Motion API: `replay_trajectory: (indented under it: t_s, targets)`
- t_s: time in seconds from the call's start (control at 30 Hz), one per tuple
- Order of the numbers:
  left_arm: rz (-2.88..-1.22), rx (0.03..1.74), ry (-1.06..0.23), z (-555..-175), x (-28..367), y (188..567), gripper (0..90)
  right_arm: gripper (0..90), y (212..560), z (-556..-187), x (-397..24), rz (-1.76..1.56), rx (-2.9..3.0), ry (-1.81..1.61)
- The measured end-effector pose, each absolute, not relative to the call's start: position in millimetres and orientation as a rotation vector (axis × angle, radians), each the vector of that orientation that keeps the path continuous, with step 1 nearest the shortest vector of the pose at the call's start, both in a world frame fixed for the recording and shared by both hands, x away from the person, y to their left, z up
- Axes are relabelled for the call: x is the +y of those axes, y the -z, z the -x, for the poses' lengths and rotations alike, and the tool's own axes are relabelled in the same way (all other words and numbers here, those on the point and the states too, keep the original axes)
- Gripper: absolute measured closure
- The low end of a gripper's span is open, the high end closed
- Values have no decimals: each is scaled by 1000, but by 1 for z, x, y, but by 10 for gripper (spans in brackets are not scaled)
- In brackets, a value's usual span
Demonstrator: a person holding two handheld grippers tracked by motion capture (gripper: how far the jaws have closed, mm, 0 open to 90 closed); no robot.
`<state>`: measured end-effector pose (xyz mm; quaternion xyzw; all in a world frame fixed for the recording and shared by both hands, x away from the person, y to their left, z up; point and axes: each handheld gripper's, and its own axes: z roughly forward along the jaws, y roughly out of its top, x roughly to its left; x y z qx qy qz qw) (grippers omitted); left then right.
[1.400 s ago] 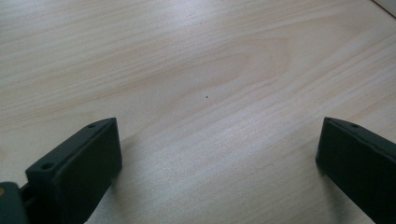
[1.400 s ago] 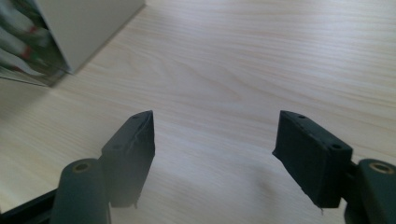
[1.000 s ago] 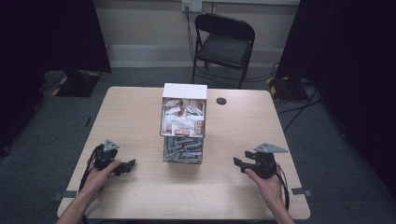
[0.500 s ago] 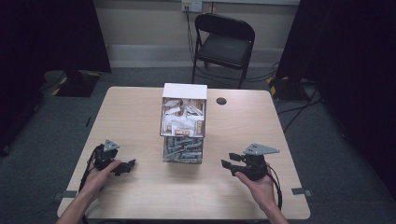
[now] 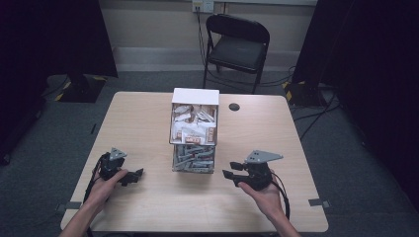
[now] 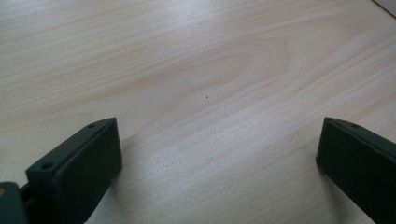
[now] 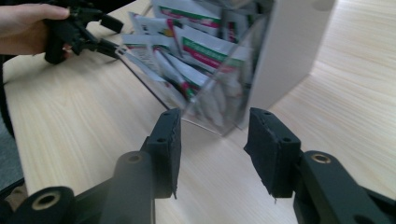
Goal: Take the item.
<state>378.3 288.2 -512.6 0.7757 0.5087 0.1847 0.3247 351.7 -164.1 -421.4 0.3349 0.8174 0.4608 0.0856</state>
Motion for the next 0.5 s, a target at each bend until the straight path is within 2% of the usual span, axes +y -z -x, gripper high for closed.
replay_trajectory:
  t_s: [0.5]
  targets:
    - [-2034, 1334, -484, -378, 288, 513, 0, 595, 418, -360, -125, -901, 2513, -1424]
